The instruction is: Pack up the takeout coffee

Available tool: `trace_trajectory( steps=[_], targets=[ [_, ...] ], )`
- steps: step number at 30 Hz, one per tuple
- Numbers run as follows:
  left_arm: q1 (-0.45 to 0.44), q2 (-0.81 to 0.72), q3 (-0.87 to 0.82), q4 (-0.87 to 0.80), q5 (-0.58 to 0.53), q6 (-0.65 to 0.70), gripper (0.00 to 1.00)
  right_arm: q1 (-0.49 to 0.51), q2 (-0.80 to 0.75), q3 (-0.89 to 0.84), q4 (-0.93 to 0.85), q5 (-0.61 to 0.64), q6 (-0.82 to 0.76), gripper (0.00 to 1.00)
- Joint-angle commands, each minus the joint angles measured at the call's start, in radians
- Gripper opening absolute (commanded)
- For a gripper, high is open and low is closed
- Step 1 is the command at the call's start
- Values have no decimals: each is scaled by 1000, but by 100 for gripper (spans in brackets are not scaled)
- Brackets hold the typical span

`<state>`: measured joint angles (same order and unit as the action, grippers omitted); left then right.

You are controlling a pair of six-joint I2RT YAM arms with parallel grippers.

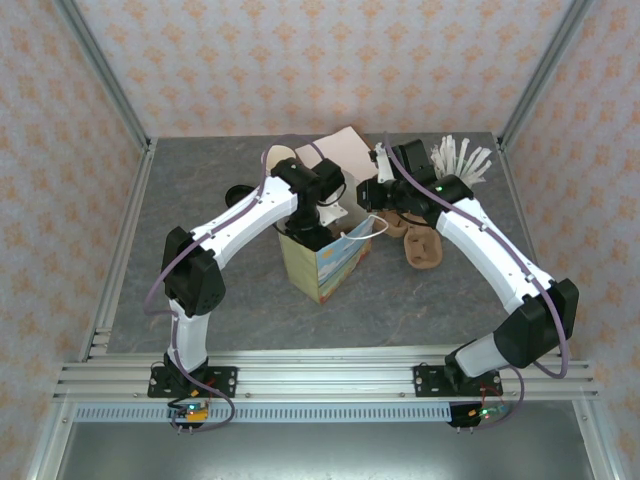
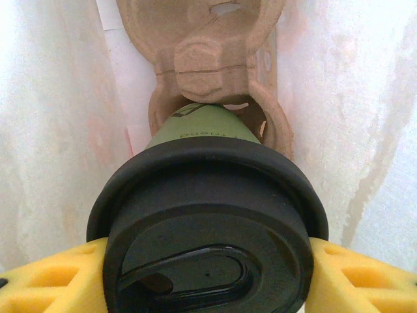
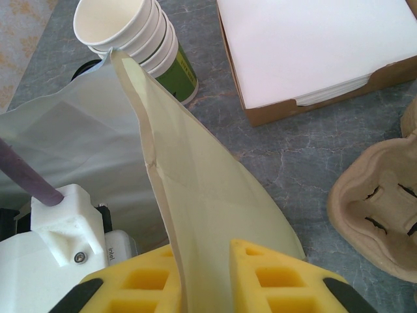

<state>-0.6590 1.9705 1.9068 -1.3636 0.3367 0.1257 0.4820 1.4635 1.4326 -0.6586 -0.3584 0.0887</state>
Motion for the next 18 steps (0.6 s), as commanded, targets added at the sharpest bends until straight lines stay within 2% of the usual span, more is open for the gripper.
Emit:
trace_trajectory(
  steps=[1,18],
  targets=[
    [2,-26,2,35,21,23,33,8,8,3,-34,20,-12,21],
    [7,-86,8,37,25,56,33,9,15,4,-35,16,-14,21]
  ],
)
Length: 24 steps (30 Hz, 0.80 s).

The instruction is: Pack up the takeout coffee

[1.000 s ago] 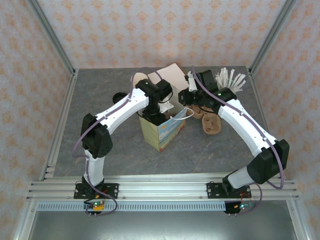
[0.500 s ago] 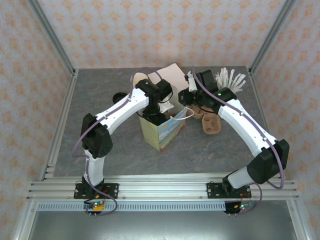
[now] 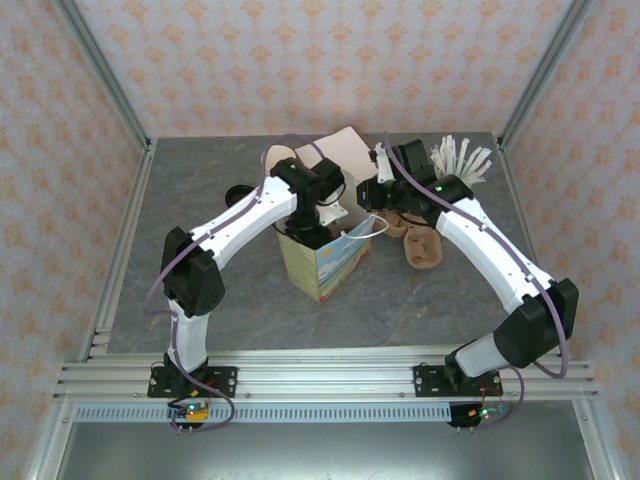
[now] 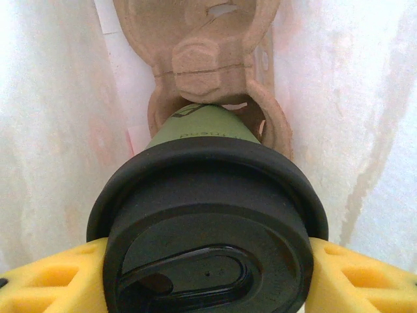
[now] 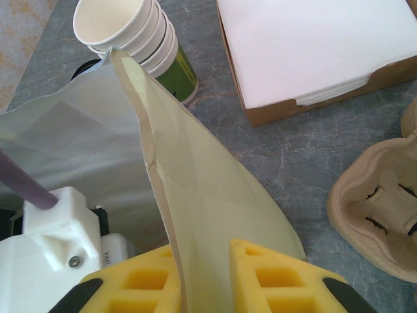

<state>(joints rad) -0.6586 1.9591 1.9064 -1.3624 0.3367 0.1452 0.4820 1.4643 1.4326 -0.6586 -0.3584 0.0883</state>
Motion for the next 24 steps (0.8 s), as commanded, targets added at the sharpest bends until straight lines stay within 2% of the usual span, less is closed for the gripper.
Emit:
trace_trajectory(
  steps=[1,24],
  targets=[
    [8,-75,8,36,24,37,33,9,14,7,-38,16,-13,21],
    [14,-98,-4,23,32,59,33,10,17,8,-38,15,-13,21]
  ],
)
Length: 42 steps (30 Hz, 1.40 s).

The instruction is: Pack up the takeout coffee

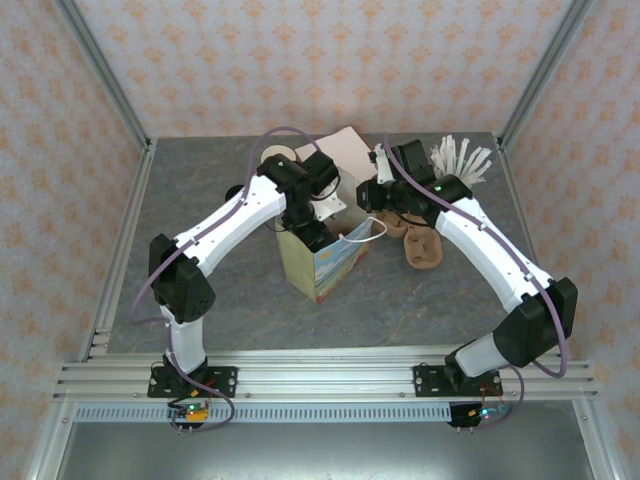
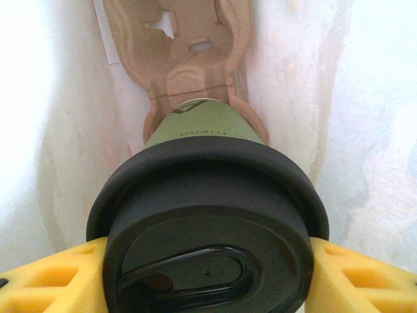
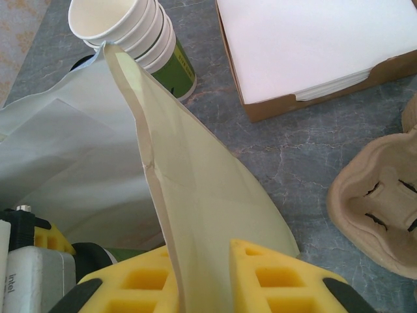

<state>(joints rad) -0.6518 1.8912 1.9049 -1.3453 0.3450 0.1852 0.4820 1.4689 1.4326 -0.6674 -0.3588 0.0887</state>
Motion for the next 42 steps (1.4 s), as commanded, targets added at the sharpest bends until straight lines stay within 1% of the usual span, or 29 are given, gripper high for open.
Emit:
trace_trajectory(
  steps=[1,24,42],
  targets=[
    [7,-30,-3,7,24,19,33,9,12,9,-28,15,-14,21],
    [9,-20,-13,26,51,38,33,10,12,7,-28,15,-12,21],
    [9,-17,-13,24,48,37,33,12,14,8,-28,16,-12,21]
  ],
)
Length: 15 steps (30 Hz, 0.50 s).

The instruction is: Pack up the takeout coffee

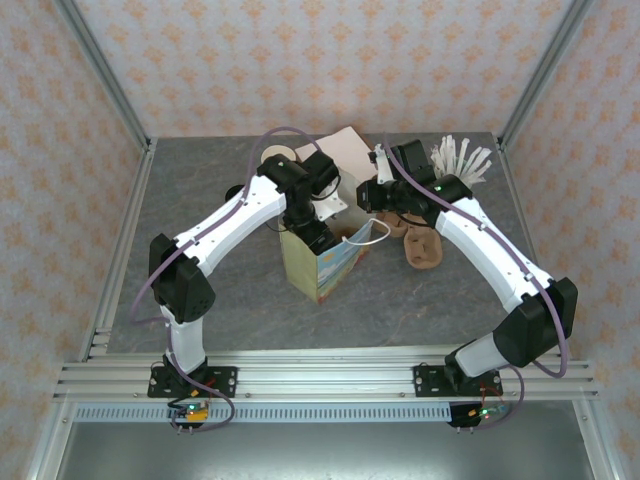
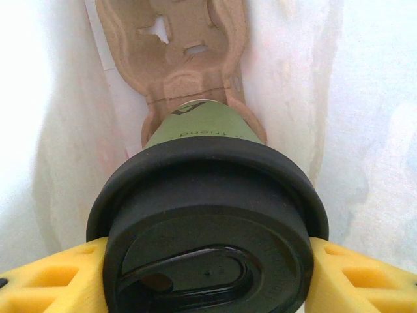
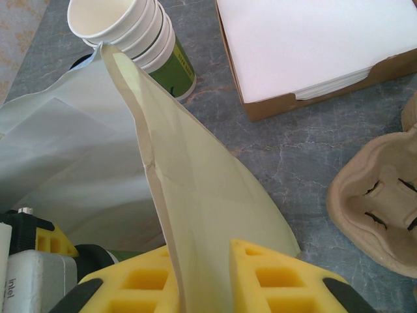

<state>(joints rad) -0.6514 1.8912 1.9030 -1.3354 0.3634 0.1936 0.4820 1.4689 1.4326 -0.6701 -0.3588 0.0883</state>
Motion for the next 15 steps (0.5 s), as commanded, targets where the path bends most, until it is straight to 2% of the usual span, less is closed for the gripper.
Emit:
trace_trajectory(
  steps=[1,15],
  targets=[
    [9,-16,-11,12,30,29,32,11,13,8,-26,16,-11,21],
    [10,-2,-5,-22,8,18,32,12,17,11,-25,16,-12,21]
  ],
)
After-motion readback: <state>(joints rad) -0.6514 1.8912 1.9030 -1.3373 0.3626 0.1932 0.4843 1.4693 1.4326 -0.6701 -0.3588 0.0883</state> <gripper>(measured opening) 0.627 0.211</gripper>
